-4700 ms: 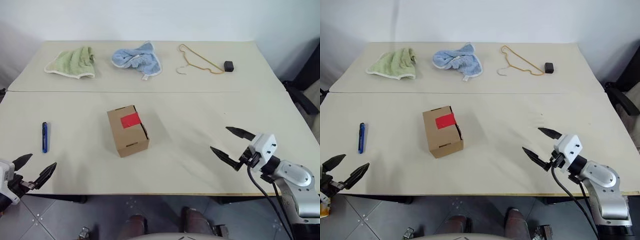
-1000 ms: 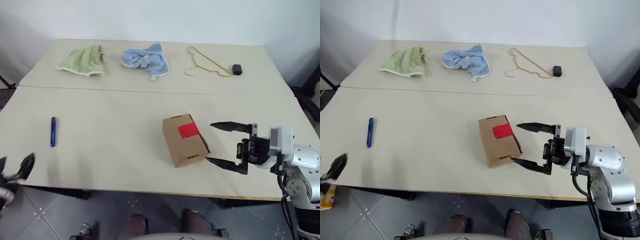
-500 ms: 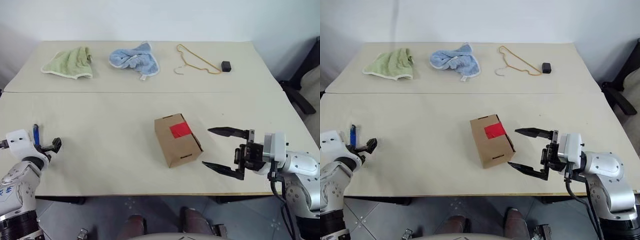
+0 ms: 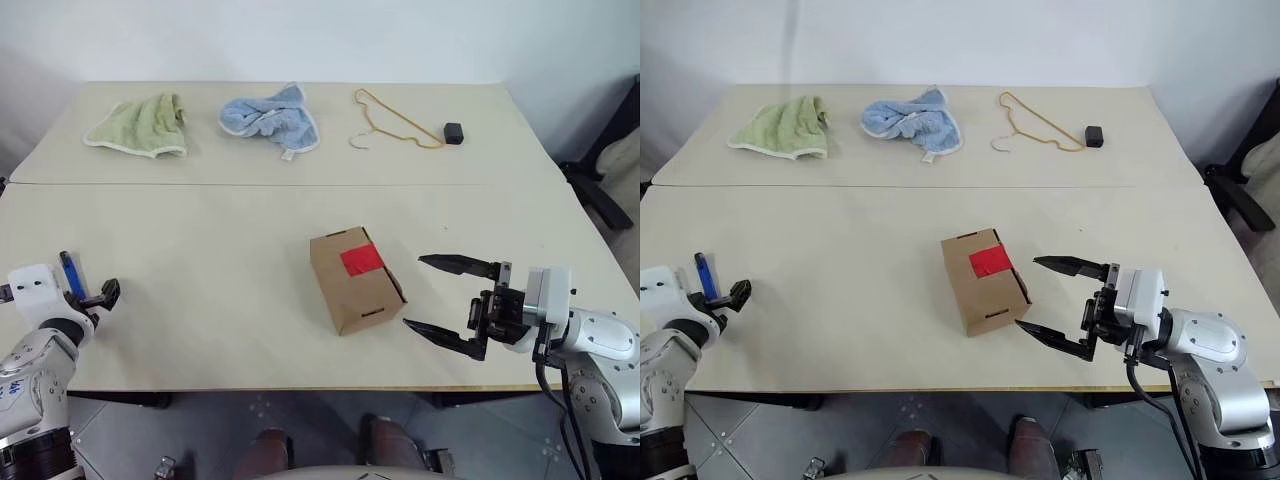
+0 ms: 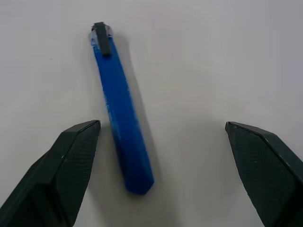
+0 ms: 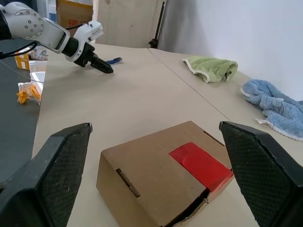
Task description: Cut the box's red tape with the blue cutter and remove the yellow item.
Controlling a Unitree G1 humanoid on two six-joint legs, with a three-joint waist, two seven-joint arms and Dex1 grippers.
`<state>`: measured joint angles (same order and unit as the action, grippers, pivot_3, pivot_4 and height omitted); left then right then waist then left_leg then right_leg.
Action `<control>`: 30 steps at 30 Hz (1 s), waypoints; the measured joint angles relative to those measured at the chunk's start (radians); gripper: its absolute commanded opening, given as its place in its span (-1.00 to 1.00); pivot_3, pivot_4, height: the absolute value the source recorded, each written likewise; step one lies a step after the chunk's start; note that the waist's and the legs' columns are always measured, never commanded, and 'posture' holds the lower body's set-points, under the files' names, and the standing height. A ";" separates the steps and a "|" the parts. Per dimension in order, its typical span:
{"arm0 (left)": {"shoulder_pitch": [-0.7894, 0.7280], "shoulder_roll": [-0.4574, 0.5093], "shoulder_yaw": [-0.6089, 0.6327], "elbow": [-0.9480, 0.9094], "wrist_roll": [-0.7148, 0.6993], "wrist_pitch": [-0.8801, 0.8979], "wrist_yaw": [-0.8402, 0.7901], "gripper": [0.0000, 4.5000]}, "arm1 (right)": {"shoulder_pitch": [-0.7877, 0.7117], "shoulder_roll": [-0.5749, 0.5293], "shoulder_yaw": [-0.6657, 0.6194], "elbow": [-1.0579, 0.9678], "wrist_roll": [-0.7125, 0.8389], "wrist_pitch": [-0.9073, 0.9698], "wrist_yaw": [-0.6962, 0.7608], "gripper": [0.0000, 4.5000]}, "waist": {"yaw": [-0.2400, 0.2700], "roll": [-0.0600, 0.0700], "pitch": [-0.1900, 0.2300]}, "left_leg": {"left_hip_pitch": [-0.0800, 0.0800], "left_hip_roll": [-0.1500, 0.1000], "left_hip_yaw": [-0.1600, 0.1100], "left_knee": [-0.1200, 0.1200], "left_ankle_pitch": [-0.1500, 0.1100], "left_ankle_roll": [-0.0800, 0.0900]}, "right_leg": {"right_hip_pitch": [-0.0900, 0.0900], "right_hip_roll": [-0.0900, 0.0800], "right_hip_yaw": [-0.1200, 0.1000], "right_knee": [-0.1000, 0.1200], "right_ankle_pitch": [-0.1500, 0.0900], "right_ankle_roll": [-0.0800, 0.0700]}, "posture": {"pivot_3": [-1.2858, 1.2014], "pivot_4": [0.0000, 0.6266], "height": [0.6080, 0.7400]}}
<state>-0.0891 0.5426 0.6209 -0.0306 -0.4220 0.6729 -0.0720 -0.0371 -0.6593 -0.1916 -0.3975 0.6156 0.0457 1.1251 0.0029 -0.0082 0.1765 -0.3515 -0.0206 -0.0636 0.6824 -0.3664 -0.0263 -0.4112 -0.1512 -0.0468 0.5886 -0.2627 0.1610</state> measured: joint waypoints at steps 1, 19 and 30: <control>0.000 -0.001 0.000 0.000 -0.002 -0.001 -0.005 0.99 | -0.001 0.000 0.000 0.000 0.000 0.000 0.001 1.00 | 0.000 0.000 0.000 | 0.000 0.000 0.000 0.000 0.000 0.000 | 0.000 0.000 0.000 0.000 0.000 0.000 | 0.03 -0.52 1.00; -0.111 -0.112 0.006 0.017 -0.002 0.002 0.115 -0.11 | -0.003 0.007 0.013 0.004 -0.007 -0.007 0.005 1.00 | 0.025 0.000 0.000 | 0.000 0.000 0.000 0.001 0.000 0.000 | 0.001 0.000 0.000 0.001 0.000 0.000 | 0.03 -0.52 1.00; -0.131 -0.137 -0.027 0.007 0.000 -0.012 0.094 -0.98 | 0.015 0.015 0.014 0.009 -0.015 -0.028 -0.004 1.00 | 0.024 0.001 0.000 | 0.000 0.000 0.000 0.001 0.000 0.000 | 0.001 0.000 0.000 0.001 0.000 0.000 | 0.03 -0.52 1.00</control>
<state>-0.2198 0.4054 0.5938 -0.0238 -0.4224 0.6610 0.0218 -0.0217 -0.6447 -0.1775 -0.3885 0.6009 0.0181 1.1207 0.0269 -0.0074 0.1760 -0.3511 -0.0209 -0.0633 0.6832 -0.3660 -0.0265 -0.4103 -0.1511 -0.0469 0.5891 -0.2627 0.1610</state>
